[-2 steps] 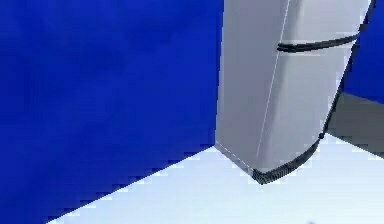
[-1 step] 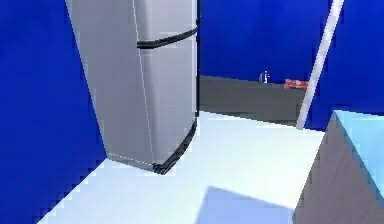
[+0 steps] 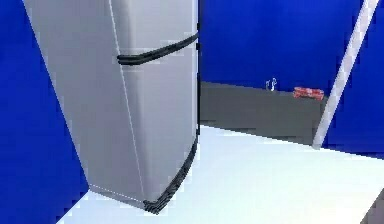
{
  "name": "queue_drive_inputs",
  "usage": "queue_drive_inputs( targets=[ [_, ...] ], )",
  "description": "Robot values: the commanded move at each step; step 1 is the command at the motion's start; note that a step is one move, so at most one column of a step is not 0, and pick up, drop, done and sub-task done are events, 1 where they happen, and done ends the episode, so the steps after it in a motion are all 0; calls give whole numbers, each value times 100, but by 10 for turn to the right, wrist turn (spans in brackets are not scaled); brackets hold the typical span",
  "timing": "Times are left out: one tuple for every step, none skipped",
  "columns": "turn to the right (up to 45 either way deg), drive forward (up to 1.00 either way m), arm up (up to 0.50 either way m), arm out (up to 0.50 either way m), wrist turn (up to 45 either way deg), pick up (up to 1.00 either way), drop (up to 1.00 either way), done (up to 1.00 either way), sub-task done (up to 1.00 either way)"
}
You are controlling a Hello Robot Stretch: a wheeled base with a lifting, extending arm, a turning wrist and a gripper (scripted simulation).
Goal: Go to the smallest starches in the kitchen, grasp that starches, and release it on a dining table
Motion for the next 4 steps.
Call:
queue_drive_inputs(
  targets=[
    [180, 0, 0, 0, 0, 0, 0, 0, 0],
    [0, 100, 0, 0, 0, 0, 0, 0, 0],
    [60, 0, 0, 0, 0, 0, 0, 0, 0],
    [0, 10, 0, 0, 0, 0, 0, 0, 0]
  ],
)
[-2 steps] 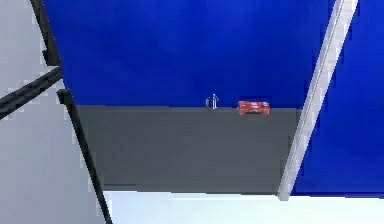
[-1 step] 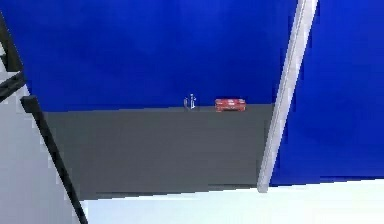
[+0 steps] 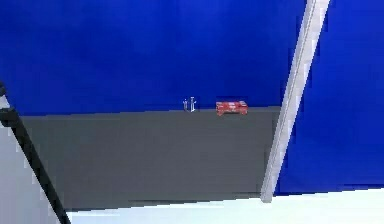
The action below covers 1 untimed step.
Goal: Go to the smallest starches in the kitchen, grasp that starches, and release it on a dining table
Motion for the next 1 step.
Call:
queue_drive_inputs(
  targets=[
    [30, 0, 0, 0, 0, 0, 0, 0, 0]
  ],
)
